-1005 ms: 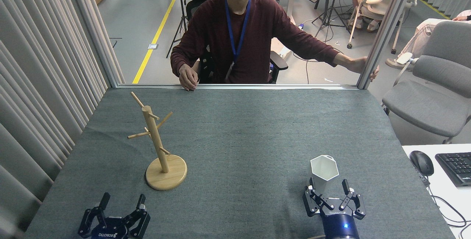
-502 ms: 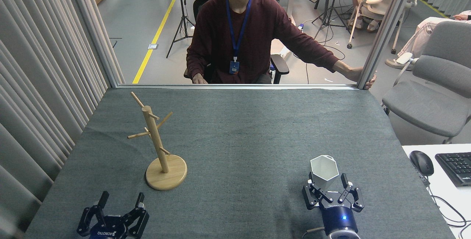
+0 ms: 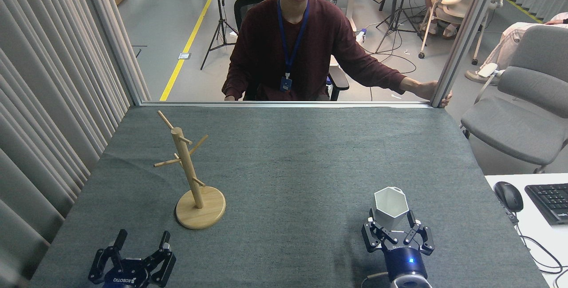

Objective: Hang cup on storage rack
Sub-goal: 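Grasp the white cup with the right gripper and lift it, then carry the cup toward the left gripper, tilting it sideways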

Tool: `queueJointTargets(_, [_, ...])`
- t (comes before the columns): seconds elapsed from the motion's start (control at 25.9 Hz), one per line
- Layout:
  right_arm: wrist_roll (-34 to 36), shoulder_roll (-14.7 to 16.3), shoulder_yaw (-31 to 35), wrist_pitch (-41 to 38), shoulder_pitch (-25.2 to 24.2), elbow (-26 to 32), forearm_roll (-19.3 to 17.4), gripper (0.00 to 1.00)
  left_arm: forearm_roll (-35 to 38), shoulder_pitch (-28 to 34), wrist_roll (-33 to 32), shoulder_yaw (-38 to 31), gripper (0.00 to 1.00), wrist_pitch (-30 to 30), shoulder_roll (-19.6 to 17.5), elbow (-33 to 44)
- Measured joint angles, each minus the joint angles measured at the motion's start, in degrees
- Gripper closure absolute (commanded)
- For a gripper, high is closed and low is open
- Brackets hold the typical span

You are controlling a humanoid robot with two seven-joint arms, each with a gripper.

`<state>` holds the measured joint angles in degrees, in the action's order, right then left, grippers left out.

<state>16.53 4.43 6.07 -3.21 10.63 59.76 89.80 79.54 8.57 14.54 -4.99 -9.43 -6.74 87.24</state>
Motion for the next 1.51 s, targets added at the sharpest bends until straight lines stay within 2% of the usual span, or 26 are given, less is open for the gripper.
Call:
queueJointTargets(0.23, [0.6, 0.0, 0.0, -0.1, 2.5, -3.1, 0.0, 0.03, 0.0, 0.0, 0.0, -0.3, 0.01, -0.1, -0.2, 0.0])
queueJointTargets(0.31, [0.6, 0.0, -0.1, 0.0, 3.1, -3.9, 0.0, 0.25, 0.0, 0.0, 0.0, -0.4, 0.01, -0.1, -0.2, 0.0])
queueJointTargets(0.35, [0.6, 0.0, -0.1, 0.2, 3.2, -4.2, 0.1, 0.3, 0.0, 0.0, 0.0, -0.4, 0.01, -0.3, -0.2, 0.1])
queueJointTargets(0.46, [0.7, 0.1, -0.2, 0.7, 3.4, -4.6, 0.0, 0.37, 0.1, -0.1, 0.2, -0.4, 0.01, -1.2, -0.2, 0.3])
queueJointTargets(0.62, [2.0, 0.0, -0.2, 0.7, 2.6, -1.7, -0.2, 0.37, 0.6, 0.0, 1.9, 0.0, 0.01, -2.5, -0.2, 0.4])
queueJointTargets(0.73, [2.5, -0.6, -0.9, -0.1, -0.9, 6.5, -0.3, 0.37, 1.7, -0.1, 2.4, 2.0, 0.01, -4.8, -0.2, 0.4])
queueJointTargets(0.85, [2.8, -2.1, -6.2, -0.9, -4.9, 16.3, -0.2, 0.37, 5.9, -1.6, 2.6, 6.0, 0.01, -5.6, 0.2, -0.3])
queueJointTargets(0.93, [2.8, -3.3, -11.2, -1.0, -6.7, 21.1, 0.4, 0.37, 9.6, -2.8, 2.6, 9.0, 0.01, -5.8, 0.8, -1.5])
queueJointTargets(1.0, [2.9, -4.8, -15.3, -1.0, -8.1, 23.9, 2.6, 0.37, 12.8, -3.9, 2.6, 11.6, 0.01, -5.8, 1.4, -2.2])
queueJointTargets(1.24, [3.1, -8.5, -24.3, -0.6, -9.8, 26.3, 9.6, 0.37, 20.5, -4.9, 2.4, 16.2, 0.01, -5.6, 3.5, -2.8])
queueJointTargets(1.51, [2.9, -9.2, -29.5, 0.2, -10.0, 25.7, 11.8, 0.37, 22.7, -5.0, 2.0, 17.8, 0.01, -5.6, 6.1, -1.4])
